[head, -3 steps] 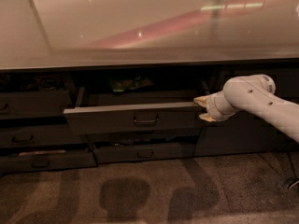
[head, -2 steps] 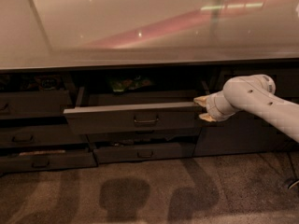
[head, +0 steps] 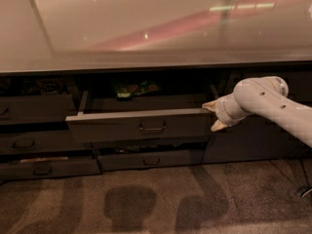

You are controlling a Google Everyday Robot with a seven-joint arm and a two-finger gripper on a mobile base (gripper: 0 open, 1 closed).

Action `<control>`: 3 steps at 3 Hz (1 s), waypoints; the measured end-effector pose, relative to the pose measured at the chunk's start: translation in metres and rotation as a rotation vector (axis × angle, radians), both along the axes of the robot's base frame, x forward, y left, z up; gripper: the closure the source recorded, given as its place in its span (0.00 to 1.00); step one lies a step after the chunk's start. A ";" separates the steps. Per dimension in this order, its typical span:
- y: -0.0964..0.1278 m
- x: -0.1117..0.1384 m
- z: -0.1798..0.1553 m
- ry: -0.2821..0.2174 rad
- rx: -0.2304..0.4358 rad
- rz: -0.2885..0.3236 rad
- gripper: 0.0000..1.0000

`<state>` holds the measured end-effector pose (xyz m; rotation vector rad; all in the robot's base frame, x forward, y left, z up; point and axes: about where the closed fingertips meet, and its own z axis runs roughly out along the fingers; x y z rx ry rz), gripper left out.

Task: Open top drawer

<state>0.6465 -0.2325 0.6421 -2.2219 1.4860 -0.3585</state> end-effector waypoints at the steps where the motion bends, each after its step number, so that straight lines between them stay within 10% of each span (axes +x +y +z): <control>1: 0.004 -0.010 0.040 -0.068 0.025 0.000 0.00; 3: 0.005 -0.019 0.088 -0.152 0.036 -0.008 0.00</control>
Offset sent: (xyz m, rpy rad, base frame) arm -0.0247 0.0033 0.1147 0.0462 -0.1955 -0.0152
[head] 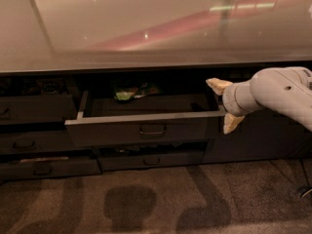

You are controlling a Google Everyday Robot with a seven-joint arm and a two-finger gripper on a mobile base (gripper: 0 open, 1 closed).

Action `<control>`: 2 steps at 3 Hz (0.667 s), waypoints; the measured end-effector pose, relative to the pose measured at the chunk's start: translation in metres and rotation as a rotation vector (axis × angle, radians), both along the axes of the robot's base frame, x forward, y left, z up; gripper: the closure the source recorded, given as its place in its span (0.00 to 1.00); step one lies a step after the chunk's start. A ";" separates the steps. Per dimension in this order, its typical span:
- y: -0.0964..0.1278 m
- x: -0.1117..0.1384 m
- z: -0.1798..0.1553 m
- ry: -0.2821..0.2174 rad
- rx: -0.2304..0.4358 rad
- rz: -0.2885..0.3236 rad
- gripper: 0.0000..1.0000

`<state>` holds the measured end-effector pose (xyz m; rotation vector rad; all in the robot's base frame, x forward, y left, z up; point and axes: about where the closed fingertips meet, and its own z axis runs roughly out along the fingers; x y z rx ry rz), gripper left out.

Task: Open top drawer

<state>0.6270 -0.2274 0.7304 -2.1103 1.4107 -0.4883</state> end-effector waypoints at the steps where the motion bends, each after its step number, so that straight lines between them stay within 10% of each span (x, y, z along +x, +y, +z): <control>1: 0.000 0.000 0.000 0.000 0.000 0.000 0.19; 2: 0.000 0.000 0.000 0.000 0.000 0.000 0.42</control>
Offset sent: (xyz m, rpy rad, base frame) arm 0.0000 0.0000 0.0000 0.0000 -0.0001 0.0000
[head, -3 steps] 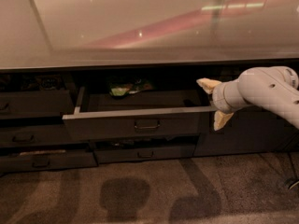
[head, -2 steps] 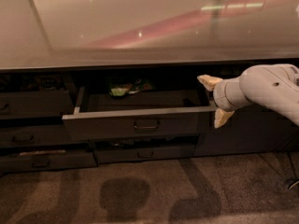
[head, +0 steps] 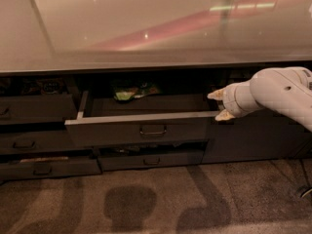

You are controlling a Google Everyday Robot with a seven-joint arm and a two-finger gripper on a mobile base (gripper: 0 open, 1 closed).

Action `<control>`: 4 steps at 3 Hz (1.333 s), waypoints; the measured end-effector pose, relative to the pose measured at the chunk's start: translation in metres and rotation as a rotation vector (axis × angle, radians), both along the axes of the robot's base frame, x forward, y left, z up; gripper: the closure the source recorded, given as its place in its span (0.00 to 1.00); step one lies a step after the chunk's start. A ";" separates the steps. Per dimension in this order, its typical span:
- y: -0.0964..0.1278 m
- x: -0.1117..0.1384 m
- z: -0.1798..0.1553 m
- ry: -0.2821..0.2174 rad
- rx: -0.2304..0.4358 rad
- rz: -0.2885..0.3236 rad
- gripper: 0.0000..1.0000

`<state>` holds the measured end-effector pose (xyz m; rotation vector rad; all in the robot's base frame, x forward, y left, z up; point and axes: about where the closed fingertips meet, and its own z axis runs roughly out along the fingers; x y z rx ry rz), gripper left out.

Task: Open top drawer

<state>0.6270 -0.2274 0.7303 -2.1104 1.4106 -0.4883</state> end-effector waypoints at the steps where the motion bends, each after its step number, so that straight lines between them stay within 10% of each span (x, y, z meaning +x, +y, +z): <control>1: 0.000 0.000 0.000 0.000 0.000 0.000 0.66; 2: 0.000 0.000 0.000 0.000 0.000 0.000 0.89; 4: 0.001 0.010 -0.032 0.093 -0.003 0.007 1.00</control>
Offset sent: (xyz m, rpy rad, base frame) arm 0.0000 0.0000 0.0000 0.0000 0.0000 0.0000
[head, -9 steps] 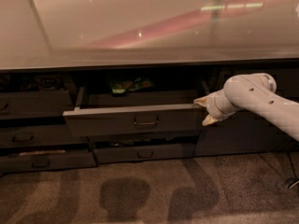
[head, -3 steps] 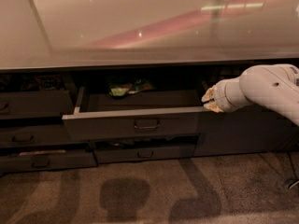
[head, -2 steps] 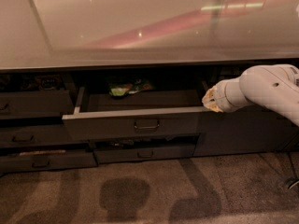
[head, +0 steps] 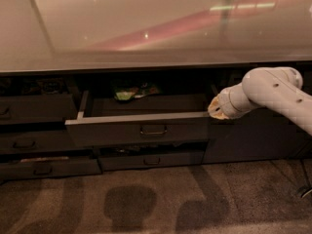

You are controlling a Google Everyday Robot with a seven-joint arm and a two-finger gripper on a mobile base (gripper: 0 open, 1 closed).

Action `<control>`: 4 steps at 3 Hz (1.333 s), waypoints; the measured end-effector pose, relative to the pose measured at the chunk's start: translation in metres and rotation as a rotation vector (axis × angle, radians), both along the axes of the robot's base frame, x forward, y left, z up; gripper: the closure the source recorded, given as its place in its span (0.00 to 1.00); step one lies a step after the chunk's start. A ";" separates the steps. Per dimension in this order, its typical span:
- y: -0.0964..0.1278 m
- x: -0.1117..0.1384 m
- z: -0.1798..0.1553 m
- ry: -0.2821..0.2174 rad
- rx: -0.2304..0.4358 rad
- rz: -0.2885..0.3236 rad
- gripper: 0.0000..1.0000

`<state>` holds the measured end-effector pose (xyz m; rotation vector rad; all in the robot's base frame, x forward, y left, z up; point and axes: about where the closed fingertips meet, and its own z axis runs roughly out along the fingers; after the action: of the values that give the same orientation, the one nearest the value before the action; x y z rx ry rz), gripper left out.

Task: Open top drawer

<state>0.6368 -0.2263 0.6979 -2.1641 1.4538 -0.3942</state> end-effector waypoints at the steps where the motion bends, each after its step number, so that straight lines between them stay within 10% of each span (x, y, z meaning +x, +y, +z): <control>1: 0.001 0.006 -0.015 0.060 -0.001 0.005 1.00; 4: 0.003 -0.001 -0.020 0.088 0.008 0.022 1.00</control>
Offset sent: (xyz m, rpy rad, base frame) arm 0.0181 0.0018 -0.0586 -0.0012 0.1837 0.0181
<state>0.6356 -0.2228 0.6777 -2.2138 1.4747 -0.2884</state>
